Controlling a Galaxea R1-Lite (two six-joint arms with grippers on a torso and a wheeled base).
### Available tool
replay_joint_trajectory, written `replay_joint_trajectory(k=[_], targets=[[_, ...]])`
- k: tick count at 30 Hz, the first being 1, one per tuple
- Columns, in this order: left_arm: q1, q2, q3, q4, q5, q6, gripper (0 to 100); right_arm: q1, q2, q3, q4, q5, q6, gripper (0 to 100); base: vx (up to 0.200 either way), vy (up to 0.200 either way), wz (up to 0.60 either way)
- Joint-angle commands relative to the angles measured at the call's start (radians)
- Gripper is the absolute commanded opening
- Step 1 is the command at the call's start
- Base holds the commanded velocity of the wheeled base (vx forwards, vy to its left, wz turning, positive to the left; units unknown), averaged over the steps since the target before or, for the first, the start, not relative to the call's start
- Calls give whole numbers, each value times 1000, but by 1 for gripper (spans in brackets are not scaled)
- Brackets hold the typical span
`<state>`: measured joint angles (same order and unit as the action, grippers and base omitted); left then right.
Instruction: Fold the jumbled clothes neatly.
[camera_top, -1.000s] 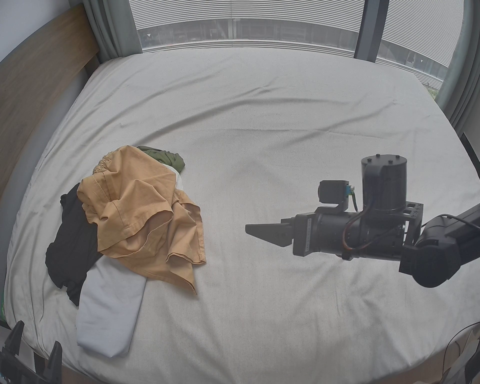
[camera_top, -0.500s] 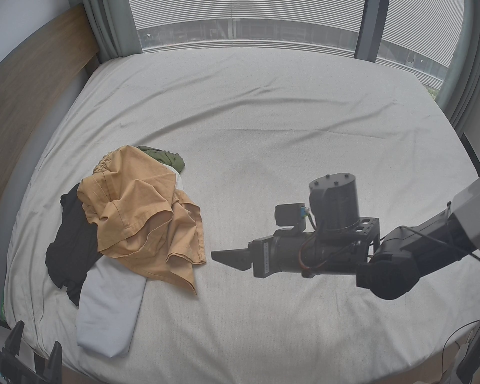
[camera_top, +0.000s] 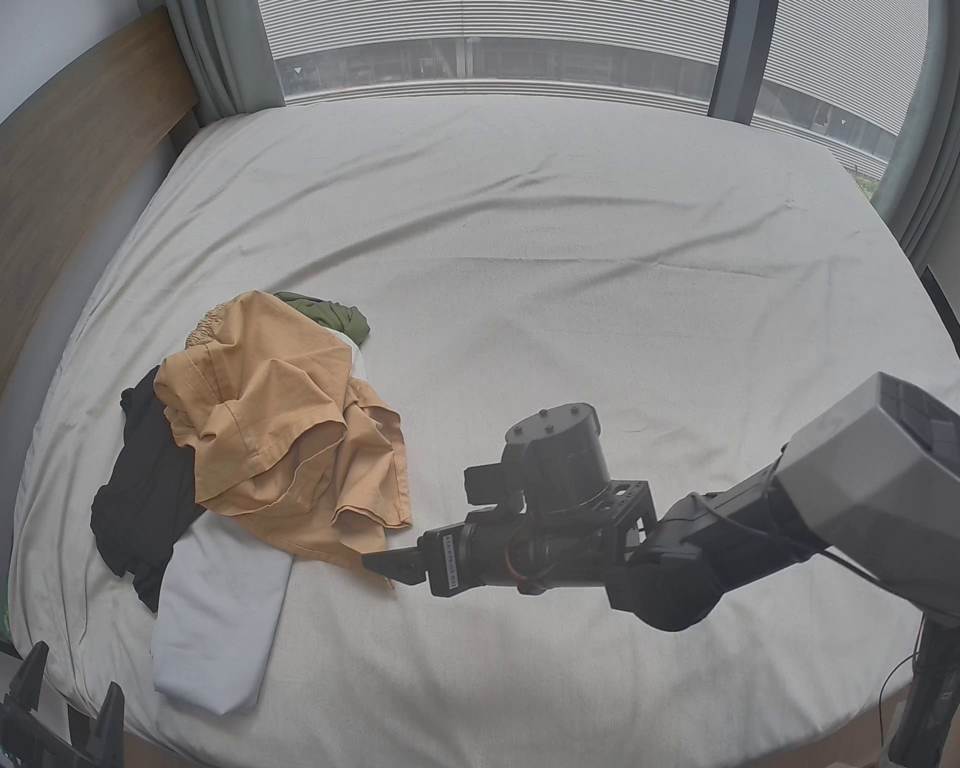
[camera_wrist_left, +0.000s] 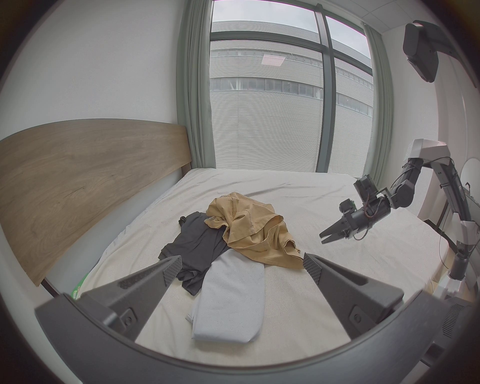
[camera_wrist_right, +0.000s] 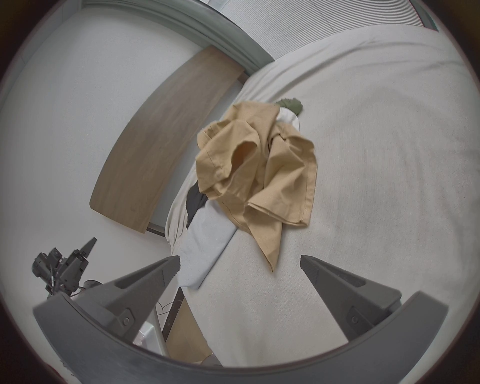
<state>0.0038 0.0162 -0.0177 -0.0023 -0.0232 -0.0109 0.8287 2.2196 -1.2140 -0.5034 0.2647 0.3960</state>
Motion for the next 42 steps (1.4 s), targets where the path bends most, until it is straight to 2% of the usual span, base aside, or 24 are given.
replay_joint_trajectory(k=[1,7,10,28,29,37,42], targets=[[1,-16,18,-1,0,0,100,7,75,-38,-1,1,6,100,0,0,0],[1,-16,18,-1,0,0,100,17,123,-70,2,-4,9,100,0,0,0],[-1,-16,18,-1,0,0,100,20,158,-102,0,-41,17,100,0,0,0],[-1,-16,18,-1,0,0,100,43,273,-234,-12,-74,29,100,0,0,0],[-1,-16,18,-1,0,0,100,43,273,-234,-12,-74,29,0,0,0,0],[-1,-16,18,-1,0,0,100,41,304,-265,-12,-116,37,0,0,0,0],[-1,-16,18,-1,0,2,100,41,278,-213,-14,-134,57,0,0,0,0]])
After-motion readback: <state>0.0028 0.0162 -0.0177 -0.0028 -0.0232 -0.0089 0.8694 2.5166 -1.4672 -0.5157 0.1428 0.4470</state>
